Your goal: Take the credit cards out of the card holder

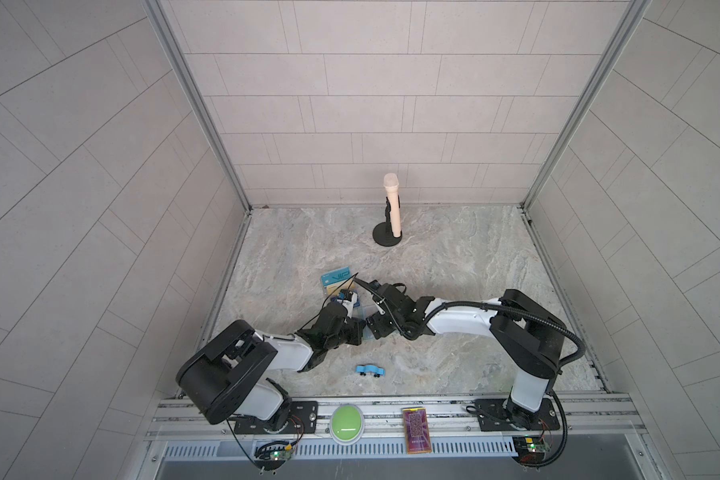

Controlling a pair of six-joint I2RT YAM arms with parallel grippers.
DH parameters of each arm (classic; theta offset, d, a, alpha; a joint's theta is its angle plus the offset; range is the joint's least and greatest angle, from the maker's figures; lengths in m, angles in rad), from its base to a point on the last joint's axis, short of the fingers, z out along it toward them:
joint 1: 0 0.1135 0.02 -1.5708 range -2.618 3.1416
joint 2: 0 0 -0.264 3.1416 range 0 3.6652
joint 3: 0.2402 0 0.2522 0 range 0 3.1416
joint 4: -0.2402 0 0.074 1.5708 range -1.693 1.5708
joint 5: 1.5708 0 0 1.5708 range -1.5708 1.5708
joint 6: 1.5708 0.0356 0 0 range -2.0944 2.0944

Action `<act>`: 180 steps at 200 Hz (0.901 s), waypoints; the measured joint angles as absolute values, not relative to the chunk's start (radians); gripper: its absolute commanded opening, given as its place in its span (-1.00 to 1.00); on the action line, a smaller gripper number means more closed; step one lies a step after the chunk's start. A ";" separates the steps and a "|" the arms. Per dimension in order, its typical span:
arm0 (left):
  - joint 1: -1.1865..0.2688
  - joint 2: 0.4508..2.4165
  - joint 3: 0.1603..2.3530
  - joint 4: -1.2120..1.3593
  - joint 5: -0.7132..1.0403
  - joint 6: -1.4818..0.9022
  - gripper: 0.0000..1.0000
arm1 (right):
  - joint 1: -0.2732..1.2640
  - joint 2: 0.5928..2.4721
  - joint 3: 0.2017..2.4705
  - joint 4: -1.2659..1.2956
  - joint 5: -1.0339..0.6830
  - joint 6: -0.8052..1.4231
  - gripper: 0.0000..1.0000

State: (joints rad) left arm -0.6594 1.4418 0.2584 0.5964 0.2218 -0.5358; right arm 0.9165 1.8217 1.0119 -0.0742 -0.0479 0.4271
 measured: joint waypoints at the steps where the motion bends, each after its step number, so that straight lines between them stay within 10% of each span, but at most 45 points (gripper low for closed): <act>1: -0.659 1.442 0.258 0.597 0.222 -0.536 -1.00 | 0.916 1.822 1.012 -0.074 -0.048 0.427 0.64; 180: -0.664 1.440 0.241 0.623 0.215 -0.543 -1.00 | 0.920 1.819 1.037 -0.132 0.024 0.404 0.36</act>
